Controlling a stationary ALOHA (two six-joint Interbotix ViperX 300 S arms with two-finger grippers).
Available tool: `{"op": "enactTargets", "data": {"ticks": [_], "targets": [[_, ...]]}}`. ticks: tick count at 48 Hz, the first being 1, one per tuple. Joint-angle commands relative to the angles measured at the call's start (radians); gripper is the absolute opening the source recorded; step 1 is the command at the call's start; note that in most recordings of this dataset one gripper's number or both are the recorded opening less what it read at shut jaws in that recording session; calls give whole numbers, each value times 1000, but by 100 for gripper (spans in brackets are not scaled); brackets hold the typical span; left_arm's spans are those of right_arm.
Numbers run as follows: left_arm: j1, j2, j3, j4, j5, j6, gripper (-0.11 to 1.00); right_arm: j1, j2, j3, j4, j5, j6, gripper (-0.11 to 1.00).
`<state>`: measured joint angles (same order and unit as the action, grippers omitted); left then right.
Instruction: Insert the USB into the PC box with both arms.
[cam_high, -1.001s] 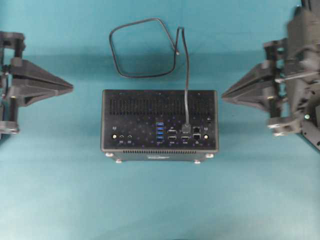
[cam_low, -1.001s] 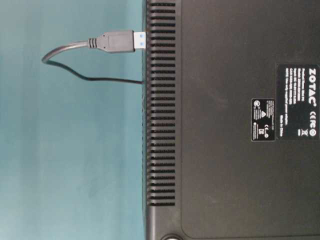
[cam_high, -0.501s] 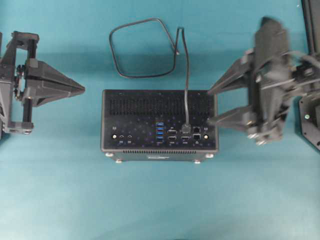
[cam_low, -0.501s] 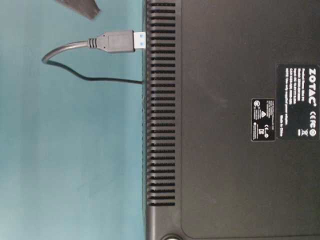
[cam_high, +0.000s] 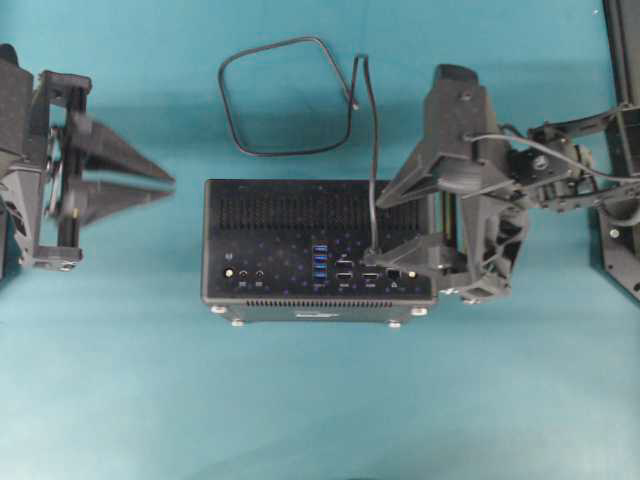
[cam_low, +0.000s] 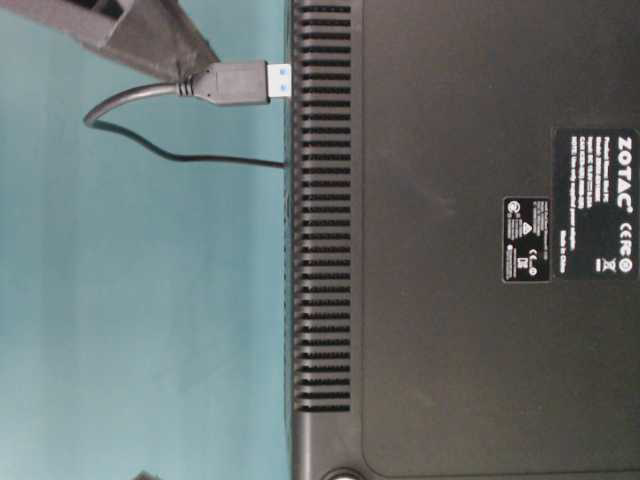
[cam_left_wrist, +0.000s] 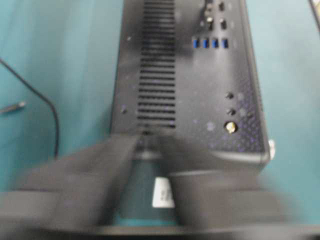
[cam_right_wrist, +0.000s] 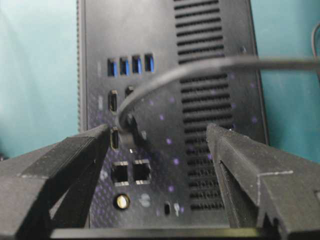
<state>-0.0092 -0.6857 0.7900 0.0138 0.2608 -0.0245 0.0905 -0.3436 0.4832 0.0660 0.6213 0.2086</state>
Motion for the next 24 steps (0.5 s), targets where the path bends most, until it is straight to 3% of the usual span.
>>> {"op": "enactTargets", "data": {"ticks": [1,4,6,24], "targets": [[0,-12,-12,3,-6,5,67,14,6,-41,0,12,-12,83],[0,-15,2,3,-5,8,83,21,21,-55,0,32,-12,84],[0,-17,15,3,-5,8,87,25,32,-64,-2,46,-14,83],[0,-63,63,3,6,9,84,34,112,-181,-9,230,-14,82]]}}
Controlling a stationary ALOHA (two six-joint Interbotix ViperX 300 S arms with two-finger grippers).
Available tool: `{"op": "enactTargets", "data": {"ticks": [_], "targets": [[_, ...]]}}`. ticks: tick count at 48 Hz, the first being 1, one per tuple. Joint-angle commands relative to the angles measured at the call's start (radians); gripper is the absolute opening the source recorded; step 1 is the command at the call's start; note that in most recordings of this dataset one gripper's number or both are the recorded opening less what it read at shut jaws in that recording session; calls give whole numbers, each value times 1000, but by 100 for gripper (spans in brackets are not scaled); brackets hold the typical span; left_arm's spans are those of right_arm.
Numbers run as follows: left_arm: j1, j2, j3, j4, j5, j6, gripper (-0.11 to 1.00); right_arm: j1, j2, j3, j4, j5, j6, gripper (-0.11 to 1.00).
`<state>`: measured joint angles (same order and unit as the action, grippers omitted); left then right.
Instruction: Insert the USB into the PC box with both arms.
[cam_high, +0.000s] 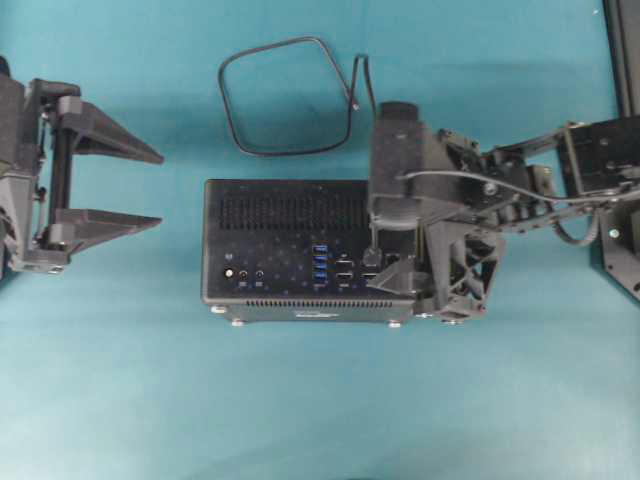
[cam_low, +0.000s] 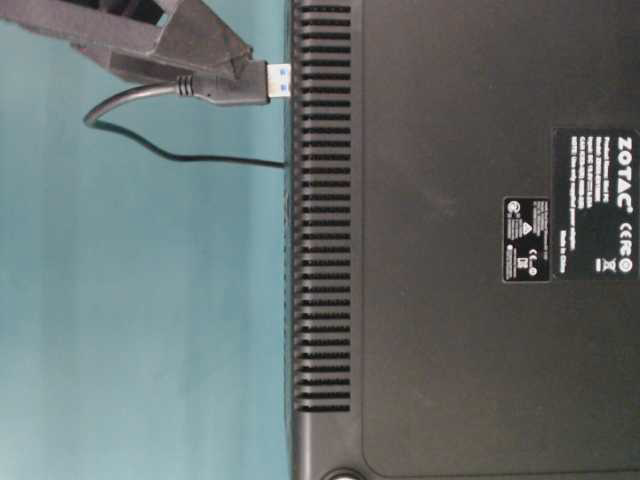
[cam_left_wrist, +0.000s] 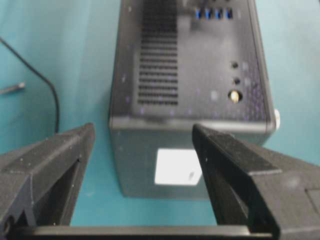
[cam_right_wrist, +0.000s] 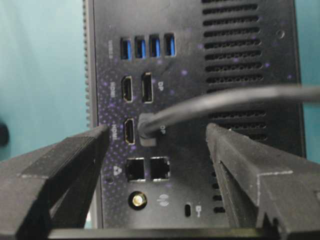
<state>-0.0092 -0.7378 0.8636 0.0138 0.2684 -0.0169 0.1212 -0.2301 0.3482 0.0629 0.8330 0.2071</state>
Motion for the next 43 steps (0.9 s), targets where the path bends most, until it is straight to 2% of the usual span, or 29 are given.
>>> {"op": "enactTargets", "data": {"ticks": [1,11,29,36,43], "targets": [[0,-12,-11,3,0,2,84,2,0,-52,-9,25,-12,82],[0,-29,-8,3,25,2,84,-2,18,-103,-12,64,-12,74],[0,-44,8,3,25,2,83,-9,37,-109,-14,103,-12,72],[0,-48,9,3,25,0,83,-14,38,-110,-14,100,-12,64],[0,-48,8,3,25,0,83,-15,38,-109,-14,104,-14,51]]}}
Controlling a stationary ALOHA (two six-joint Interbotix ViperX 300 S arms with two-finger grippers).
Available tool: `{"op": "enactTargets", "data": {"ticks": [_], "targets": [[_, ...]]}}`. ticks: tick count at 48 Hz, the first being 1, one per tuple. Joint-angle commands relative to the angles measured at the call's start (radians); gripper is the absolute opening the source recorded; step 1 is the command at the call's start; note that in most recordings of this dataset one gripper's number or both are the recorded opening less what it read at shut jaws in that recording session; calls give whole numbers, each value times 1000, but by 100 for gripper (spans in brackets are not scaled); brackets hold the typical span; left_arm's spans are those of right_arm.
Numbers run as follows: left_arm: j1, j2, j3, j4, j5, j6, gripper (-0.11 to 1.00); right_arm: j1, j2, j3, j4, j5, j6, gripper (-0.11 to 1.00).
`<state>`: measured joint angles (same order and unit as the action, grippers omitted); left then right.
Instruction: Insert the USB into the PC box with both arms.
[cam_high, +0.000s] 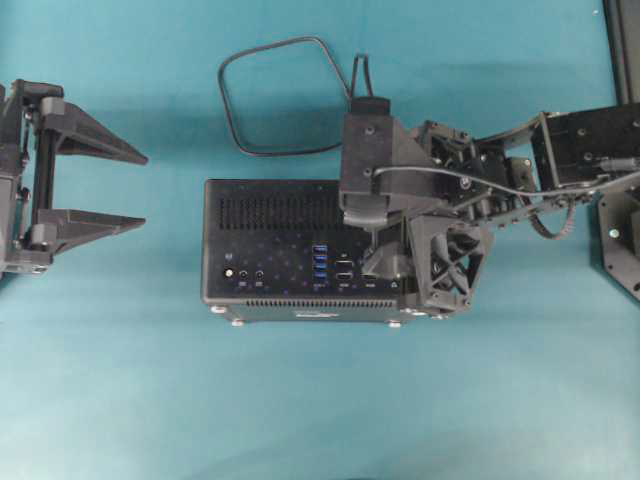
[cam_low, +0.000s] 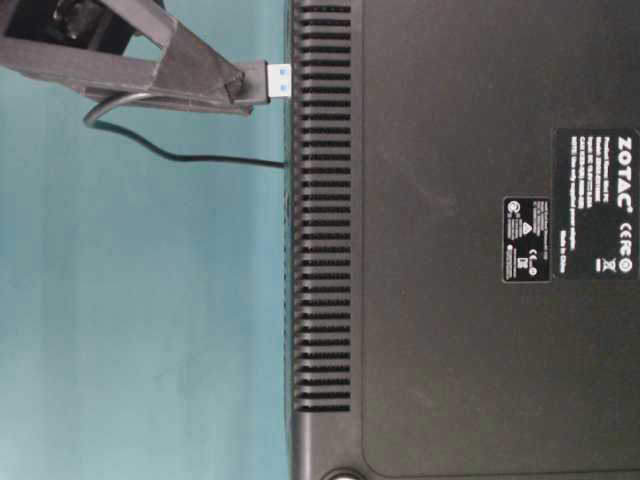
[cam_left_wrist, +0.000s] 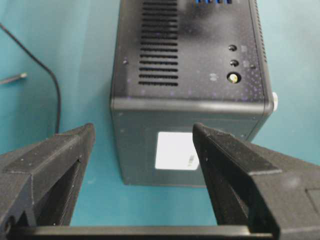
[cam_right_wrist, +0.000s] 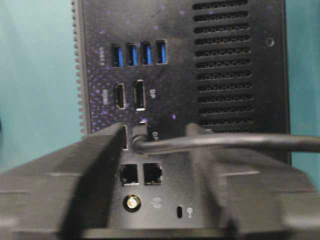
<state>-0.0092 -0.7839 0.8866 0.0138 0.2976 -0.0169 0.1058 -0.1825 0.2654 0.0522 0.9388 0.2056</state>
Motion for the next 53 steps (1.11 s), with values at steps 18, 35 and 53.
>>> {"op": "enactTargets", "data": {"ticks": [18,35,53], "targets": [[0,-2,-14,3,-5,-5,83,-2,-6,-32,-6,2,-15,19],[0,-2,-14,2,-5,-15,83,9,-3,-118,-35,46,-12,12],[0,-5,-9,2,-11,-18,83,32,48,-130,-184,-29,-11,11]]}}
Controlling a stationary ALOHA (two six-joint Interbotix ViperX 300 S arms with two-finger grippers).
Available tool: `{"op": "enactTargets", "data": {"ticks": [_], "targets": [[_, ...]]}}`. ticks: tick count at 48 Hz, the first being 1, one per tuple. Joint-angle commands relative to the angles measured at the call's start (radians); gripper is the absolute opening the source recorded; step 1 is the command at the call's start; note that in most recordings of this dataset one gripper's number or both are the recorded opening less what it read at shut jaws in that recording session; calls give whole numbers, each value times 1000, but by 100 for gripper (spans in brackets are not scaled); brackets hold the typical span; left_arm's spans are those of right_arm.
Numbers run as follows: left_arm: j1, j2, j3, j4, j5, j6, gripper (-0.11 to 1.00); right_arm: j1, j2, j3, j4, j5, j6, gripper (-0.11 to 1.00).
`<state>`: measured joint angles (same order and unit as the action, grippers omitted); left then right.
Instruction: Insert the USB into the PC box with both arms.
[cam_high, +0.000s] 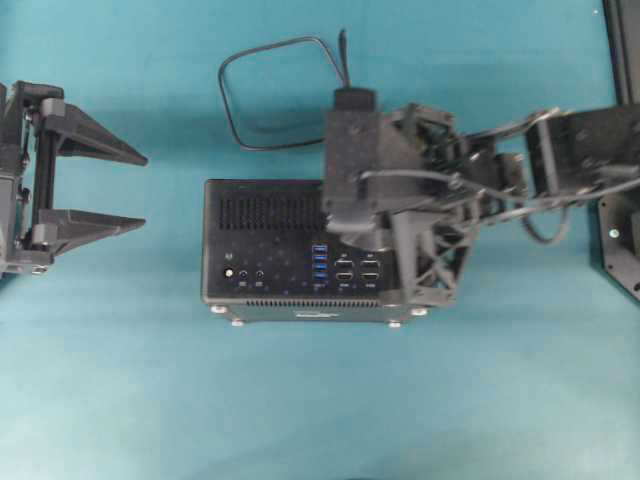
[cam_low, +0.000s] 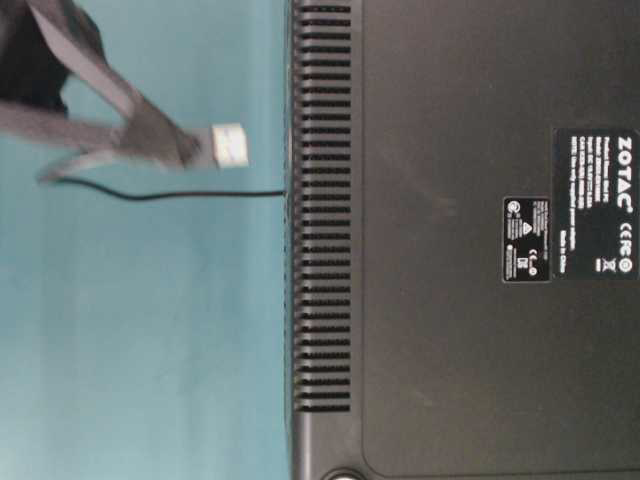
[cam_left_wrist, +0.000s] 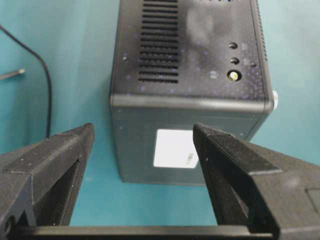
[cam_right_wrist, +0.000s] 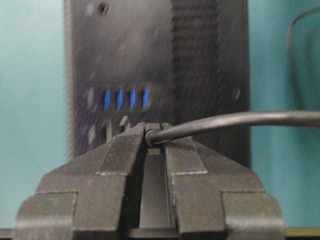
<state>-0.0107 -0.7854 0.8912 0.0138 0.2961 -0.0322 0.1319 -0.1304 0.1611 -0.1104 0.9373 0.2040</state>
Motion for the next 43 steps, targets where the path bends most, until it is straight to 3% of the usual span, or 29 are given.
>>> {"op": "enactTargets", "data": {"ticks": [1,7,43], "targets": [[2,-5,-15,3,-9,-5,83,6,-2,-26,-34,-37,-8,11],[2,-8,-14,2,-9,-11,83,11,9,-29,-66,-60,-6,11],[2,-20,5,3,-11,-11,83,21,43,-17,-72,-71,-3,12]]}}
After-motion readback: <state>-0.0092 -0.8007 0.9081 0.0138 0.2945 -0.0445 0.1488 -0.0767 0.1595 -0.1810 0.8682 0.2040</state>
